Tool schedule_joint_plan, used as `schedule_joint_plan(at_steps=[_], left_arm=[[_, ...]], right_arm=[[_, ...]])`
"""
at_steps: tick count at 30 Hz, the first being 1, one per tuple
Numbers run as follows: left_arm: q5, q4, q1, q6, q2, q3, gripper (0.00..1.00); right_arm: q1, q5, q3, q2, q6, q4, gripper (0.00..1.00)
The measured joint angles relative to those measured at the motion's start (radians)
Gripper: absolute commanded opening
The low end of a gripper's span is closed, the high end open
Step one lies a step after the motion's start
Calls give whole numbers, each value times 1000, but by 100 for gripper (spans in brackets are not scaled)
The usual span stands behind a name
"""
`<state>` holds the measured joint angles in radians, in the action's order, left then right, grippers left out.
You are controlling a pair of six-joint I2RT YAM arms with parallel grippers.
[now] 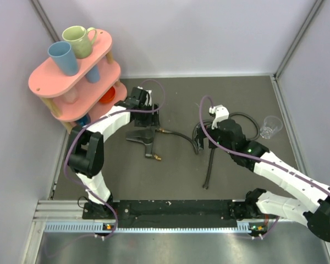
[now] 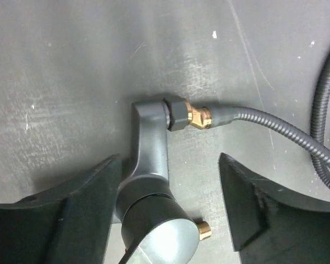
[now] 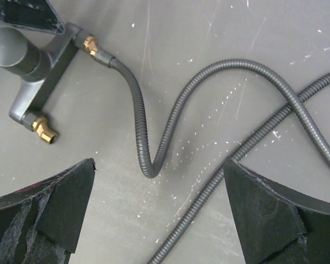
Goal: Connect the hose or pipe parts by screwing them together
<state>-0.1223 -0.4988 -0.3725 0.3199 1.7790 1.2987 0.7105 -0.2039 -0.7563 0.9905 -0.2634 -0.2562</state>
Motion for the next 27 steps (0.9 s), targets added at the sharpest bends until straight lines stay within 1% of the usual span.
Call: schedule_joint_plan(at_steps=[1, 2, 6, 9, 11, 14, 18, 21, 24, 27], left_arm=[[-13, -3, 0, -3, 0, 10, 84], [-27, -5, 0, -3, -1, 20, 99], [-101, -26, 0, -11, -33, 40, 99], [-184, -27, 0, -24, -121, 32, 99], [-241, -8, 0, -34, -234, 2, 99], [-291, 76, 0, -35, -474, -91, 99], [-335, 251, 0, -23, -812, -288, 99], [-354, 305, 0, -14, -1011, -413, 99], [-356, 329, 0, 13, -1143, -515, 99], [-360, 364, 0, 76, -1257, -630, 99]], right_arm=[[0, -5, -8, 8, -2, -23, 99], [0, -10, -20, 20, -2, -43, 99], [0, -11, -73, 28, -19, -102, 99], [0, 34, -103, 13, -32, -112, 99], [0, 70, -111, -14, -48, -117, 99], [0, 107, -111, -65, -64, -126, 99], [0, 140, -111, -146, -78, -127, 99], [0, 154, -107, -208, -79, -127, 99], [0, 166, -99, -275, -80, -122, 99], [0, 168, -51, -339, -90, -95, 99]])
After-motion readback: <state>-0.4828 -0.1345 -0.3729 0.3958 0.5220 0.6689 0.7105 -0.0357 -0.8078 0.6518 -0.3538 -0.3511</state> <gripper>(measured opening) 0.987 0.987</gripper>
